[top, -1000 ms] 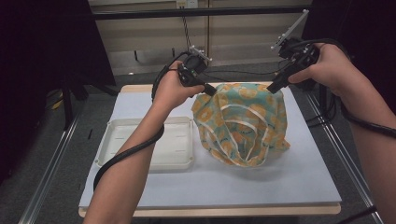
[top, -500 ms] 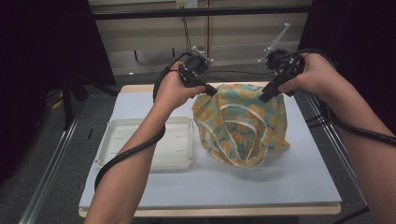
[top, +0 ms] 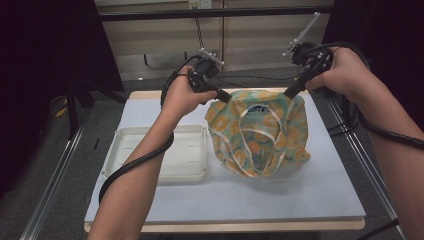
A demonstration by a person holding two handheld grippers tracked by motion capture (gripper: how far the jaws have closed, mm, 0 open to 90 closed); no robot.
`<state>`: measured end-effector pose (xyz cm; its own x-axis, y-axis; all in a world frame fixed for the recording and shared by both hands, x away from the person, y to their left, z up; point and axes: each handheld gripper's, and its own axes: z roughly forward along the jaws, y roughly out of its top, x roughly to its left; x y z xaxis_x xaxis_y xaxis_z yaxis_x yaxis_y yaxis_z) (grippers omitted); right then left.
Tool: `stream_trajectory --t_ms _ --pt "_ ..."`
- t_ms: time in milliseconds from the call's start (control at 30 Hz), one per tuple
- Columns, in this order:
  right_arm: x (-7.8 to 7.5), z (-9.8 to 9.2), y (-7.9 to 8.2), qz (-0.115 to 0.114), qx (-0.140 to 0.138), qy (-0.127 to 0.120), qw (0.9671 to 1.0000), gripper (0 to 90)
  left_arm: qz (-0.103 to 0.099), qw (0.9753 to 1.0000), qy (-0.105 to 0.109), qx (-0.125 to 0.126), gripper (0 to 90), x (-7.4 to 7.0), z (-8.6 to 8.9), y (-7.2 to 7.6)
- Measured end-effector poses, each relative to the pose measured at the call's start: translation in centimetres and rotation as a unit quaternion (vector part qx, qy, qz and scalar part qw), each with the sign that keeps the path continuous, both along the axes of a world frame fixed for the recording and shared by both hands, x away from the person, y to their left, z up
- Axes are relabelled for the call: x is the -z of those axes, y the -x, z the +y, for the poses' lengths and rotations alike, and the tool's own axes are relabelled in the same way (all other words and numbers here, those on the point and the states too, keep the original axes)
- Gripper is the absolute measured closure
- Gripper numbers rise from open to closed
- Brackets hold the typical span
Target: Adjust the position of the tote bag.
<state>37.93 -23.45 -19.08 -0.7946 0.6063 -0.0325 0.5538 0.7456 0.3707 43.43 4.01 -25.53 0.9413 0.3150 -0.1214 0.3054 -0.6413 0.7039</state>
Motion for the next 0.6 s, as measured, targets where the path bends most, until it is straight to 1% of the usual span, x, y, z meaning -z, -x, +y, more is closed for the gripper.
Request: stream_trajectory --t_ms 100,200,233,300,333,367,433,500,533,567,600 --pt "-0.2 -0.5 -0.1 -0.005 0.007 -0.004 0.9999 90.0 -0.003 1.0000 0.002 0.009 90.0 -0.4 -0.1 0.0" --pt "-0.4 -1.4 -0.3 -0.014 0.021 -0.021 0.9995 90.0 -0.006 0.9999 0.008 0.007 90.0 -0.7 -0.2 -0.1" --pt "-0.4 -1.4 -0.3 -0.014 0.021 -0.021 0.9995 90.0 -0.007 0.9999 0.010 0.009 90.0 -0.9 -0.2 -0.2" --pt "-0.6 -1.7 -0.4 -0.017 0.032 -0.028 0.9989 90.0 -0.009 0.9998 0.014 0.006 90.0 -1.1 -0.3 -0.3" --pt "-0.7 -1.8 -0.4 -0.017 0.034 -0.031 0.9988 90.0 -0.010 0.9998 0.013 0.007 90.0 -1.2 -0.4 -0.4" --pt "-0.6 -2.0 -0.5 -0.021 0.034 -0.031 0.9987 90.0 -0.006 0.9999 0.012 0.005 90.0 -1.1 -0.5 -0.4" --pt "-0.2 -2.0 -0.9 -0.022 0.039 -0.027 0.9986 90.0 -0.003 1.0000 -0.001 0.002 90.0 -0.8 -0.6 -0.5" --pt "0.8 -2.0 -1.4 -0.014 0.046 -0.025 0.9986 90.0 -0.002 1.0000 -0.003 -0.003 89.0 -0.7 -0.6 -0.4" --pt "1.4 -2.0 -1.6 -0.010 0.045 -0.019 0.9988 90.0 -0.005 1.0000 -0.004 -0.008 86.6 -0.6 -0.5 -0.3" --pt "2.0 -1.8 -1.8 -0.006 0.047 -0.014 0.9988 90.0 -0.009 0.9999 -0.006 -0.006 82.6 -0.7 -0.2 -0.3" --pt "2.7 -1.7 -2.0 0.003 0.043 -0.017 0.9989 90.0 -0.011 0.9999 -0.005 -0.009 80.1 -0.7 0.0 -0.2"
